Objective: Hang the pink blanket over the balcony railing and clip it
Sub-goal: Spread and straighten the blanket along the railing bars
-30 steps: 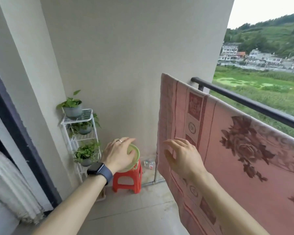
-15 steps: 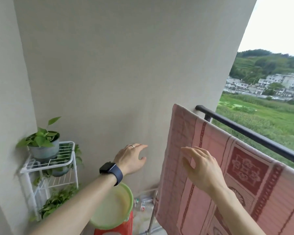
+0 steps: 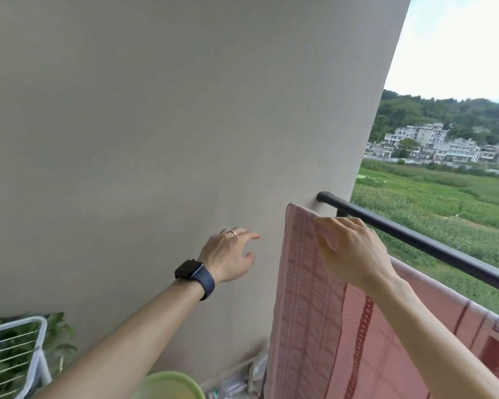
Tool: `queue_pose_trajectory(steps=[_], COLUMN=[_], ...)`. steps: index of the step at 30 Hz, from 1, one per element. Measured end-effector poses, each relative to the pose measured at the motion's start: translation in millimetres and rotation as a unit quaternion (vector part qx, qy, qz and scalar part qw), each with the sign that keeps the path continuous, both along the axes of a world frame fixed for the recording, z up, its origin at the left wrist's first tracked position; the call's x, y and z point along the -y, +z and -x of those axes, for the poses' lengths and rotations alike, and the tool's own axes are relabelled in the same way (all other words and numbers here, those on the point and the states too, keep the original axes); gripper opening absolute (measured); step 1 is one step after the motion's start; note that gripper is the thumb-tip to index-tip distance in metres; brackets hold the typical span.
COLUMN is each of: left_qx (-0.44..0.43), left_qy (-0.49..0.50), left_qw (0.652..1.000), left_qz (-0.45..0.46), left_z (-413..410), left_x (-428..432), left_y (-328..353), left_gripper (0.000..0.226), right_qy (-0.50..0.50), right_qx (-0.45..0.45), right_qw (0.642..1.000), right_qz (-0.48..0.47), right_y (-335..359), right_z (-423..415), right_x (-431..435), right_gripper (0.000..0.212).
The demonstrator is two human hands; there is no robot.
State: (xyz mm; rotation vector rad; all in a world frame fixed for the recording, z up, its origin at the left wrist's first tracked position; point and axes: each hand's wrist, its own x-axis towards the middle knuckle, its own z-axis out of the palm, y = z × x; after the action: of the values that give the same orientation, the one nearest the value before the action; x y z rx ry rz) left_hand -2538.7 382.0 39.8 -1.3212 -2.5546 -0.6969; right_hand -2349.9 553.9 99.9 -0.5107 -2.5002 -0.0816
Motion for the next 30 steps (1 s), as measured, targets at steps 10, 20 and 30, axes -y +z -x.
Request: queue_pose_trajectory(steps=[10,20,30], left_qx=[0.317,0.576,0.522], left_qy=[-0.101,-0.303,-0.296], left_qw=[0.94,0.754,0.76], left_qz=[-0.082,-0.089,-0.25], left_z=[-27,-113,-230], left_x=[-52,-106,-73], left_y=[13,-4,-28], left_gripper=[0.06,0.037,0.021], right_qy=[-0.147,-0.238,-0.224], right_qx=[0.11,0.114,0.065], right_qw=[0.977,0.962,0.972], right_qz=[0.109,0.065,0.037], right_y=[16,11,17], right_z=[-10,-76,-179], right_x=[3,21,63], right_gripper=[0.056,0.031,0.022])
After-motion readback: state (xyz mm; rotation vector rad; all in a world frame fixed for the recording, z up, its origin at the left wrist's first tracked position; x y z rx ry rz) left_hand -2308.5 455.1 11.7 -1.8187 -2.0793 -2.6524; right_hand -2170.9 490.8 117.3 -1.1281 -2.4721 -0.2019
